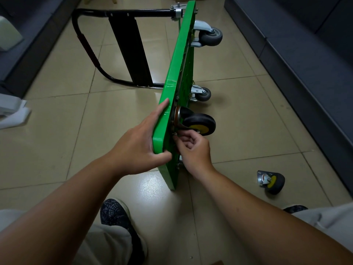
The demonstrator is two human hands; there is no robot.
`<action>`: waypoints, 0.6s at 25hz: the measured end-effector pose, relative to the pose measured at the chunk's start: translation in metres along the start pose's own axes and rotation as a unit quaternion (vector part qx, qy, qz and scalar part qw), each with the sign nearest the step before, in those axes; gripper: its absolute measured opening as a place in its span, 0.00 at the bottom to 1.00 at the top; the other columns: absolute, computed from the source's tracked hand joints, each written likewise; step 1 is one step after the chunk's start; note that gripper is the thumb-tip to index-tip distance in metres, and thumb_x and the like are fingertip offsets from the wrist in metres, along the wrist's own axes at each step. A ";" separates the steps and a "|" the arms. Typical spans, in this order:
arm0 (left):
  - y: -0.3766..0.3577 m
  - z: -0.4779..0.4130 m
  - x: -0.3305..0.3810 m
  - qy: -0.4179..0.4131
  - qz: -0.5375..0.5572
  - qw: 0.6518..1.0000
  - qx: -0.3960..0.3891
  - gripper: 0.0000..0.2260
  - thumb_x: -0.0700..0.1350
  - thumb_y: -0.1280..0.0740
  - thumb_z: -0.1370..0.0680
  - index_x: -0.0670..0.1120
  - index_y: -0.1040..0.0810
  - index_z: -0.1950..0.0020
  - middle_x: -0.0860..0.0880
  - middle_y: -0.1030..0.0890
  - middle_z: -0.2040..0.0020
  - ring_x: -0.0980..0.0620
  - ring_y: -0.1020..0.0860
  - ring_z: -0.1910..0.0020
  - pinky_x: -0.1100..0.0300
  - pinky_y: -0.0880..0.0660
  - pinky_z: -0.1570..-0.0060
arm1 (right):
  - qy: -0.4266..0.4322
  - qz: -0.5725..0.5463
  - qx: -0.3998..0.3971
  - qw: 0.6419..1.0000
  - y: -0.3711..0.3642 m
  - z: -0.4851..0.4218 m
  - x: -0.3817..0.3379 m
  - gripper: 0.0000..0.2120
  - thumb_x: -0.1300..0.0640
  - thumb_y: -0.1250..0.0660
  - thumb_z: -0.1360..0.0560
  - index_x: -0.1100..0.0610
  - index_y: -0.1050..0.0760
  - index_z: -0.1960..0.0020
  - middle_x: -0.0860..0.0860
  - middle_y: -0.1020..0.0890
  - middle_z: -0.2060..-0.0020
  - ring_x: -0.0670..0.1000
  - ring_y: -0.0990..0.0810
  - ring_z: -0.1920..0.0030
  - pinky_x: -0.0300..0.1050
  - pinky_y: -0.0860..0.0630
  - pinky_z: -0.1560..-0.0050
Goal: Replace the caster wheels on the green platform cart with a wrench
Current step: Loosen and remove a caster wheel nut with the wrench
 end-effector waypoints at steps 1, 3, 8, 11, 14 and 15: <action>0.000 0.000 0.000 0.000 0.002 1.000 0.001 0.51 0.52 0.27 0.33 0.67 0.56 0.20 0.52 0.30 0.30 0.50 0.19 0.64 0.50 0.20 0.67 | 0.007 -0.002 -0.006 1.000 -0.001 0.000 -0.001 0.06 0.65 0.28 0.23 0.55 0.20 0.51 0.52 0.15 0.60 0.48 0.15 0.57 0.40 0.19 0.54; 0.000 0.000 0.000 0.000 0.005 1.000 0.000 0.51 0.52 0.27 0.33 0.67 0.56 0.20 0.52 0.30 0.29 0.51 0.19 0.64 0.51 0.19 0.68 | 0.012 -0.009 -0.012 1.000 -0.002 0.001 -0.003 0.08 0.67 0.29 0.24 0.56 0.21 0.50 0.53 0.16 0.60 0.47 0.16 0.58 0.38 0.19 0.54; 0.000 -0.001 0.000 -0.003 0.003 1.000 -0.002 0.51 0.52 0.27 0.33 0.66 0.56 0.20 0.51 0.32 0.27 0.51 0.20 0.65 0.54 0.20 0.69 | 0.009 -0.048 0.007 0.999 -0.001 0.000 -0.005 0.04 0.65 0.28 0.24 0.60 0.18 0.49 0.54 0.14 0.57 0.48 0.14 0.56 0.38 0.19 0.53; 0.000 0.000 0.000 -0.004 0.008 1.000 0.001 0.51 0.51 0.27 0.33 0.66 0.56 0.20 0.52 0.31 0.27 0.51 0.19 0.65 0.52 0.19 0.68 | 0.011 -0.047 0.025 0.999 0.000 -0.001 -0.004 0.04 0.65 0.28 0.24 0.58 0.18 0.51 0.54 0.13 0.58 0.49 0.14 0.56 0.39 0.19 0.53; 0.000 0.000 0.000 -0.001 0.010 1.000 0.002 0.50 0.51 0.27 0.33 0.66 0.56 0.20 0.51 0.29 0.29 0.51 0.20 0.66 0.53 0.20 0.68 | 0.010 -0.046 0.022 0.999 0.000 -0.002 -0.003 0.05 0.64 0.28 0.24 0.57 0.18 0.51 0.54 0.14 0.58 0.50 0.14 0.56 0.40 0.19 0.53; 0.000 0.000 0.000 -0.001 0.009 1.000 0.002 0.50 0.51 0.27 0.33 0.66 0.55 0.20 0.51 0.28 0.30 0.51 0.20 0.67 0.54 0.20 0.69 | 0.010 -0.046 0.020 0.999 -0.001 -0.002 -0.003 0.05 0.65 0.28 0.24 0.57 0.18 0.50 0.54 0.14 0.58 0.50 0.14 0.56 0.40 0.19 0.52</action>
Point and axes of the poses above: each hand's wrist, its own z-axis away from the middle knuckle, its own y-axis out of the back of the hand, x = y × z, the point moved 6 cm from there along -z, towards the middle knuckle
